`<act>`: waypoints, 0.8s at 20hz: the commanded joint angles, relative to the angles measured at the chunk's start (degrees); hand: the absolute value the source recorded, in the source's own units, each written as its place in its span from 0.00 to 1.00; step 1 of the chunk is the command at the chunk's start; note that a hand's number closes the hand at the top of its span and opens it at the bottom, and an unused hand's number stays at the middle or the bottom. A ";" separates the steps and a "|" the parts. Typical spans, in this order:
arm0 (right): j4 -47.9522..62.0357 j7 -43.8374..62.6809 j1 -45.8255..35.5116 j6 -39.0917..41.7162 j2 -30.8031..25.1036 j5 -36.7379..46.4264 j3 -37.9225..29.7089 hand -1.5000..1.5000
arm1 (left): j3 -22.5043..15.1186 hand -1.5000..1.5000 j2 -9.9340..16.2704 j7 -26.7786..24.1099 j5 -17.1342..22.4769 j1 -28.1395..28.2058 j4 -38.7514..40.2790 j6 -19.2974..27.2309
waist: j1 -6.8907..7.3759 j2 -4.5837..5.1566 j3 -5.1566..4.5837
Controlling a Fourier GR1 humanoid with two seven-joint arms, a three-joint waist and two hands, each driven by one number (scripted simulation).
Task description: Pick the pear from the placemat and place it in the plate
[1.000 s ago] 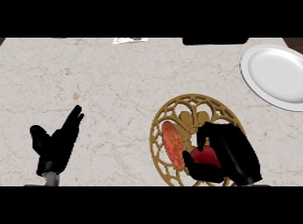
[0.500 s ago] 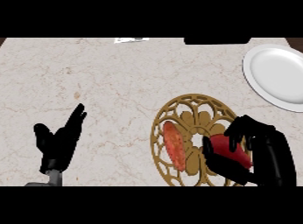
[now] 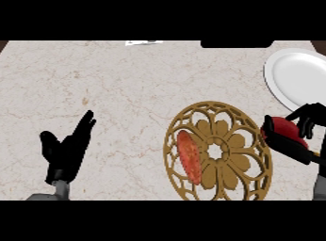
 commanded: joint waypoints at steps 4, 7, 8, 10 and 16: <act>16.78 -9.08 -9.70 -3.63 -7.39 -5.61 -13.54 1.00 | 0.73 0.50 -0.58 3.89 0.28 -2.17 2.04 0.27 | 0.25 0.48 -0.43; 30.35 -15.23 -16.57 -6.44 -10.01 -8.56 -18.36 1.00 | 0.93 0.50 0.57 2.46 0.86 0.55 0.97 -1.68 | 1.11 0.64 -0.39; 34.28 -14.65 -20.60 -5.12 -12.81 -9.76 -20.21 1.00 | 0.74 0.50 1.14 4.76 1.98 0.62 -1.55 -2.59 | 1.72 0.73 -0.36; 42.37 -19.71 -24.16 -7.26 -12.56 -8.96 -19.33 1.00 | -0.99 0.50 -1.57 0.74 -0.39 2.35 1.55 -1.04 | 1.57 0.76 -0.40; 64.13 -31.08 -33.86 -8.01 -19.78 -11.22 -24.44 1.00 | -1.99 0.50 -2.14 3.69 -2.44 -0.91 -0.08 0.70 | 2.58 1.23 -0.29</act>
